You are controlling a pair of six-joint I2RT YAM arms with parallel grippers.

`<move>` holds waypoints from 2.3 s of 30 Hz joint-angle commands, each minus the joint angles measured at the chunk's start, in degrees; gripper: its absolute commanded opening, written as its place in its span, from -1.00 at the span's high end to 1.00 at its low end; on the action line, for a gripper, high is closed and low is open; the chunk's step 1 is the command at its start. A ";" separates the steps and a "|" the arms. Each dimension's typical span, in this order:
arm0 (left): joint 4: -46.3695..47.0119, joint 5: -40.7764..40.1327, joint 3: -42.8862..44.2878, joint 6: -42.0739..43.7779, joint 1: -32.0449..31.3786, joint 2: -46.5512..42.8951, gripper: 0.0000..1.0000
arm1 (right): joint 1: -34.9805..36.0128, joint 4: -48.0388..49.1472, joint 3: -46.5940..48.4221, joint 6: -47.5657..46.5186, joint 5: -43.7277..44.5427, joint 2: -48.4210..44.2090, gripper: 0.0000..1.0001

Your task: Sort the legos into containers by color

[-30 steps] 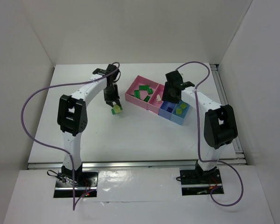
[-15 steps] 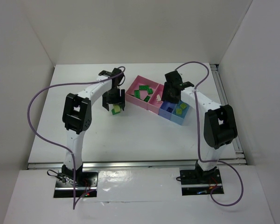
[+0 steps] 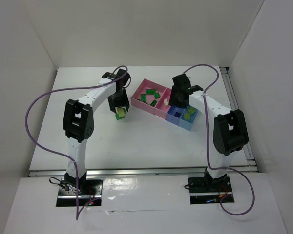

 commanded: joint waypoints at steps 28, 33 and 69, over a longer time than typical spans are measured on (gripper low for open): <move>1.07 4.98 0.03 3.81 0.79 -4.02 1.00 | 0.53 -0.51 0.64 -0.61 -0.40 -2.09 -0.09; 6.33 23.53 -3.71 19.78 2.72 -12.88 1.00 | 0.01 0.10 1.16 -2.62 -6.26 -3.24 -0.09; 19.97 85.91 -16.74 31.67 12.40 -6.13 1.00 | 19.52 -13.34 20.66 -36.46 -18.86 4.24 -0.65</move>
